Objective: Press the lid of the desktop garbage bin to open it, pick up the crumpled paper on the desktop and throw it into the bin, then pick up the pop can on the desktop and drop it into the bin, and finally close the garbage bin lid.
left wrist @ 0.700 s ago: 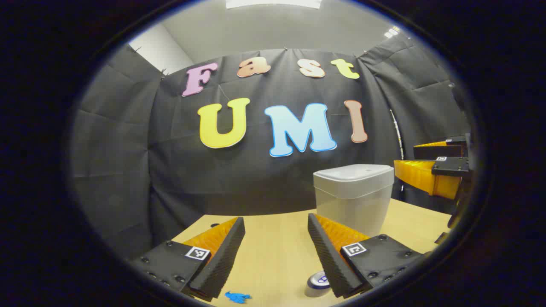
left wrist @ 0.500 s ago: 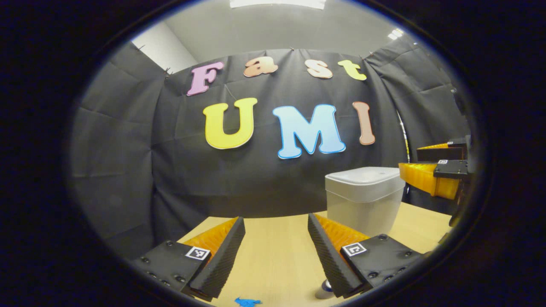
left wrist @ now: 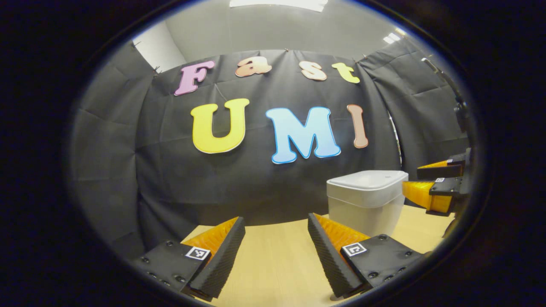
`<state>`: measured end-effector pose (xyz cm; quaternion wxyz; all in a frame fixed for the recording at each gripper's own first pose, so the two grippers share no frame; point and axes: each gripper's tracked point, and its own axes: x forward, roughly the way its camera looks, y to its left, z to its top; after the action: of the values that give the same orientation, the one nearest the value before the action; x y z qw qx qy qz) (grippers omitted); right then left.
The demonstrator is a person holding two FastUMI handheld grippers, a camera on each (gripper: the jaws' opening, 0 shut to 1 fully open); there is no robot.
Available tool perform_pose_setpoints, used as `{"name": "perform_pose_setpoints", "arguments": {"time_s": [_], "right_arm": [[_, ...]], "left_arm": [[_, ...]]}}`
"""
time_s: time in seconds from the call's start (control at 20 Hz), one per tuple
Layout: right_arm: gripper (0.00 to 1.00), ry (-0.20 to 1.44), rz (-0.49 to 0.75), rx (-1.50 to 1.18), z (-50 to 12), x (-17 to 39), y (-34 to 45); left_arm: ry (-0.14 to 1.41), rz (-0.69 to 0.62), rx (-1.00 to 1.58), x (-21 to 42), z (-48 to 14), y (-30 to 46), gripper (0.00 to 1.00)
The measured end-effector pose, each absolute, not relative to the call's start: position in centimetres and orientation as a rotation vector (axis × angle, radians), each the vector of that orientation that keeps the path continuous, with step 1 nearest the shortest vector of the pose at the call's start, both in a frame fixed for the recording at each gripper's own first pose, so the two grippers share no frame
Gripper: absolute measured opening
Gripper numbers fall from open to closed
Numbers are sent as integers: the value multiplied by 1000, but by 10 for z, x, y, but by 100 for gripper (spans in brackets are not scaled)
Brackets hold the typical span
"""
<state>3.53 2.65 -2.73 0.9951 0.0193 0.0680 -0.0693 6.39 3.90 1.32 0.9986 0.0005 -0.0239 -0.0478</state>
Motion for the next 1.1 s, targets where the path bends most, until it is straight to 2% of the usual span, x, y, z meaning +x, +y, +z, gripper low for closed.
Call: {"name": "perform_pose_setpoints", "arguments": {"time_s": [0.1,0.15,0.25,0.3,0.35,0.4,0.5,0.6,0.65,0.7,0.75,0.8,0.9,0.95,1.05,1.1], "right_arm": [[75,147,-131,34,-29,38,27],[63,151,-119,41,-29,43,29],[52,150,-93,64,-29,45,36],[52,155,-121,63,-31,47,28],[34,152,-135,67,-29,49,24],[23,146,-137,73,-28,52,22],[20,145,-159,67,-24,58,15],[6,116,-170,85,-15,60,10],[8,117,-166,87,-12,61,8],[8,119,-174,79,-8,61,4],[0,100,-179,75,-6,64,-2],[1,93,-185,77,0,63,-5],[1,94,-185,96,2,75,-17],[1,102,-177,112,2,80,-19],[1,136,-170,152,-5,91,-28],[1,162,-167,168,-9,96,-31]], "left_arm": [[-48,-91,-6,64,12,39,97],[-45,-92,-9,63,11,38,97],[-44,-88,-12,62,11,38,100],[-42,-82,-11,63,11,38,100],[-40,-76,-10,63,11,39,100],[-39,-72,-11,63,11,38,100],[-32,-67,-16,64,8,37,100],[-28,-62,-16,64,8,37,100],[-27,-58,-15,63,7,36,97],[-26,-56,-17,63,7,36,100],[-23,-56,-18,63,6,35,97],[-19,-57,-20,63,5,35,100],[-14,-52,-20,63,4,36,97],[-12,-50,-20,63,5,36,100],[-4,-43,-21,62,3,36,97],[-2,-37,-22,61,2,37,100]]}}
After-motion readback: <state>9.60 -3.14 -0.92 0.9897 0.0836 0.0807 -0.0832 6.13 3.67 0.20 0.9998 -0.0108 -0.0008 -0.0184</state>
